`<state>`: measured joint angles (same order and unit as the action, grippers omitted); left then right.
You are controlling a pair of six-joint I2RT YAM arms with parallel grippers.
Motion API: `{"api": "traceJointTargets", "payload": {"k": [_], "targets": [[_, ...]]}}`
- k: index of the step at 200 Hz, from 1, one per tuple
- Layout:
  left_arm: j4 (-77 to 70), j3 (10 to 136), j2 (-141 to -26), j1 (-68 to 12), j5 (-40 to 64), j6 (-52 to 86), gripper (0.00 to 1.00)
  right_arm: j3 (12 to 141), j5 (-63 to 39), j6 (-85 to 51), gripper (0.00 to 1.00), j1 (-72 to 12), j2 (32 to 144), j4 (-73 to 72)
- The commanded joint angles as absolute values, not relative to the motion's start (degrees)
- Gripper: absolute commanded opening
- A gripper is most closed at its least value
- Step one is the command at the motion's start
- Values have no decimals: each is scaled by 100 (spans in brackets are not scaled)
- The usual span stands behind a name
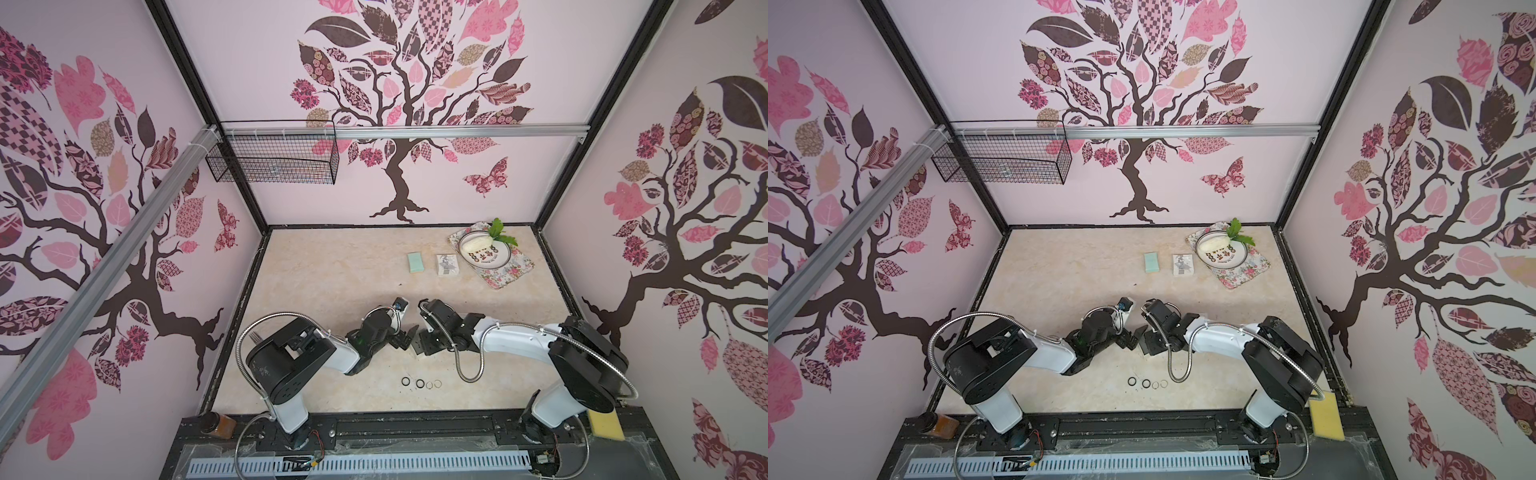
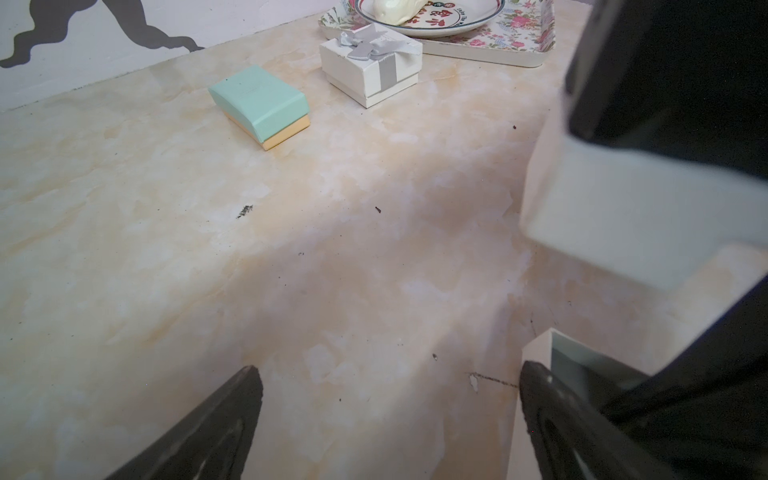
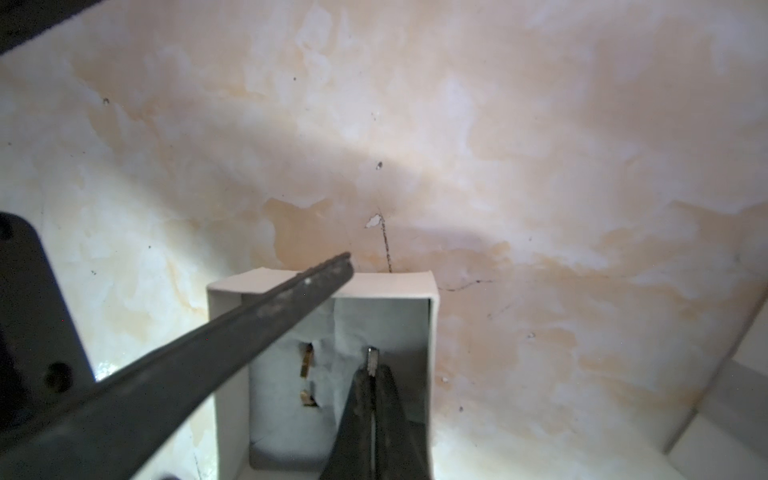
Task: Take the rings out of the lift-off lid box
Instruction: Take out the ring from the jewelry box.
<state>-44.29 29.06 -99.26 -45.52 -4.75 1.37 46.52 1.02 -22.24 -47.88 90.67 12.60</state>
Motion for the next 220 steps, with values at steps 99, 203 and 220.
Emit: {"api": "traceJointTargets", "payload": {"k": [99,203,220], "targets": [[-3045,2828,-8832,-4570,315,-204,98,4646,169,-2347,0,-4813,8686,1101],[-2419,3555,-9439,-4570,431,-56,98,4483,1,-2301,0,-4815,8512,901],[-2333,3641,-9481,-4570,393,-59,98,4470,-29,-2281,0,-4816,8504,866]]}}
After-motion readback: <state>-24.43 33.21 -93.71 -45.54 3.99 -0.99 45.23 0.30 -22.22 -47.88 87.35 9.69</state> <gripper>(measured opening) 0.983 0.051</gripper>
